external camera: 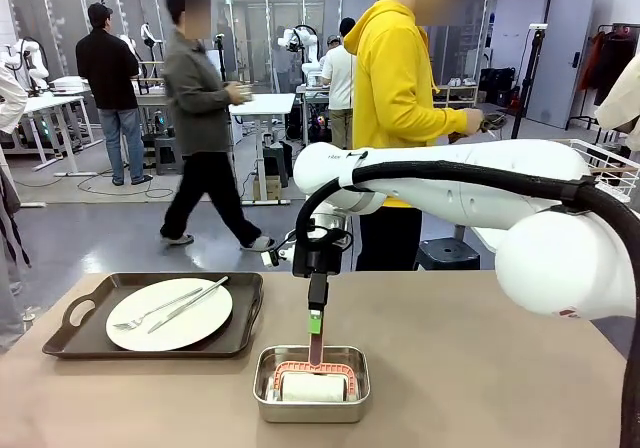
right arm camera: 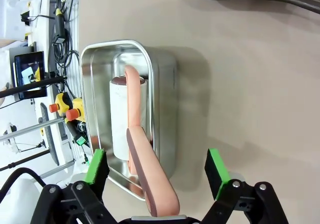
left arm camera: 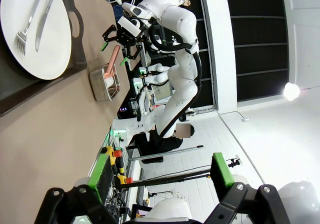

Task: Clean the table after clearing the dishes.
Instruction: When the left (or right) Handle tray is removed, use the left hand (or right hand) to clean the left (or right) side of the table with the Lint Roller.

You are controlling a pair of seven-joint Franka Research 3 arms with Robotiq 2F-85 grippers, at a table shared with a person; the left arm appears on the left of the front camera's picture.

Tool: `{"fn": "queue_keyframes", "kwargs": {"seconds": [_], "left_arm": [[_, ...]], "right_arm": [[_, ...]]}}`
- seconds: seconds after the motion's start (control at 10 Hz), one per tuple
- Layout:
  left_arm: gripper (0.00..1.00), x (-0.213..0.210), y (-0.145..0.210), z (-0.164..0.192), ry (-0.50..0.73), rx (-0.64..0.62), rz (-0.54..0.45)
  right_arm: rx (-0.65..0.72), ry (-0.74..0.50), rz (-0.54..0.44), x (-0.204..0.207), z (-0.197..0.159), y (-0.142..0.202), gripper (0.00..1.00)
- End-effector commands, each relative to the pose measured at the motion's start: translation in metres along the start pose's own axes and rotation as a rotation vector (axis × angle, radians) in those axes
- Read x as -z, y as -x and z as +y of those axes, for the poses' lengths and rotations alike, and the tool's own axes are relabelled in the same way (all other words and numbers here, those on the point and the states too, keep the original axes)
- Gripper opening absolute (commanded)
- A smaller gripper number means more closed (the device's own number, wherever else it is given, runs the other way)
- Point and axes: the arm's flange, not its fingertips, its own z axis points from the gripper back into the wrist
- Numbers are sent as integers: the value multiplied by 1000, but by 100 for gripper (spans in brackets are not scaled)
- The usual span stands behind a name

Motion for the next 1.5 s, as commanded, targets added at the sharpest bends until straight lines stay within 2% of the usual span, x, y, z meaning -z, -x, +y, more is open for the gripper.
{"fn": "queue_keyframes", "kwargs": {"seconds": [0.0, 0.1, 0.2, 0.3, 0.4, 0.5, 0.6, 0.7, 0.8, 0.9, 1.1, 1.3, 1.4], "left_arm": [[100, -1, 2, -1, -6, -3, -5], [100, -1, 2, -1, -6, -3, -5], [100, -1, 2, -1, -6, -3, -5], [100, -1, 2, -1, -6, -3, -5], [100, -1, 2, -1, -6, -3, -5], [100, -1, 2, -1, -6, -3, -5], [100, -1, 2, -1, -6, -3, -5], [100, -1, 2, -1, -6, -3, -5], [100, -1, 2, -1, -6, -3, -5], [100, -1, 2, -1, -6, -3, -5], [100, -1, 2, -1, -6, -3, -5], [100, -1, 2, -1, -6, -3, -5], [100, -1, 2, -1, -6, -3, -5]], "right_arm": [[35, -26, 0, -10, -1, -12, 83], [37, -25, -1, -10, -1, -12, 77], [37, -25, 0, -11, 0, -12, 63], [37, -25, 0, -10, 0, -12, 58], [38, -27, -1, -10, -1, -11, 44], [40, -26, -1, -10, 0, -11, 38], [43, -25, -4, -10, 1, -10, 24], [47, -24, -7, -10, 1, -9, 18], [44, -23, -12, -11, 2, -8, 4], [46, -23, -10, -11, 3, -8, 0], [53, -19, -13, -13, 7, -7, 0], [69, 1, -4, -15, 14, -6, 4], [77, 18, -3, -16, 20, -6, 0]]}}
